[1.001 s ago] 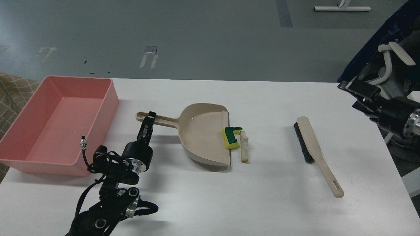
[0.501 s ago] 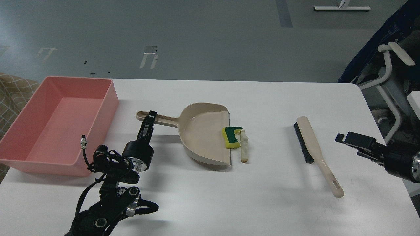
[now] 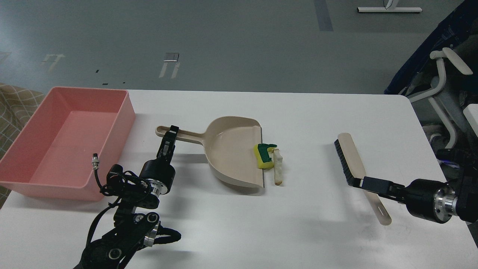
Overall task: Sweep and dump garbage into bin
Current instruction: 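Reach the right gripper to the wooden brush handle and grasp it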
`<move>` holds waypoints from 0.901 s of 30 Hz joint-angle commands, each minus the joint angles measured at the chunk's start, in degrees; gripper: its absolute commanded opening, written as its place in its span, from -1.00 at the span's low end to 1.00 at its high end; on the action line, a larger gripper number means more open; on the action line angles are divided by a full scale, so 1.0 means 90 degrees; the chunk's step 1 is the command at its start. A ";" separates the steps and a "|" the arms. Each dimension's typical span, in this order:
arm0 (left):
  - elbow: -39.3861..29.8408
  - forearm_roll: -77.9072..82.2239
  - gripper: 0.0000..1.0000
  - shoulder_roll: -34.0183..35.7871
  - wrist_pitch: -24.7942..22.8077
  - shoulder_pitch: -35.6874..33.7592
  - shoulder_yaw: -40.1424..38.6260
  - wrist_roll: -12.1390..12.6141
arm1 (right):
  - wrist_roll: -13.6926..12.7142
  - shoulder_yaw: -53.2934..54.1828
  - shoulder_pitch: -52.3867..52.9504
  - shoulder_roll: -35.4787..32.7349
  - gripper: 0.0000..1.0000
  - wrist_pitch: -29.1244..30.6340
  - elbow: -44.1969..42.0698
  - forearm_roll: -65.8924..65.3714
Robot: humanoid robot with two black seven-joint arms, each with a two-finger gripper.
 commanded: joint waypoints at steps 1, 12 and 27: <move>-0.0002 -0.0001 -1.00 0.0001 0.0000 0.0000 0.0000 0.0001 | -0.0010 -0.0042 0.0012 0.0007 0.95 0.0028 -0.0004 -0.0016; -0.0002 -0.0001 -1.00 -0.0058 0.0000 0.0000 0.0000 0.0001 | -0.0264 -0.0081 0.0002 -0.0003 0.71 0.0106 -0.0004 -0.0240; -0.0002 0.0009 -1.00 -0.0058 0.0000 0.0000 0.0000 0.0001 | -0.0303 -0.0179 0.0012 0.0114 0.35 0.0096 -0.0014 -0.0299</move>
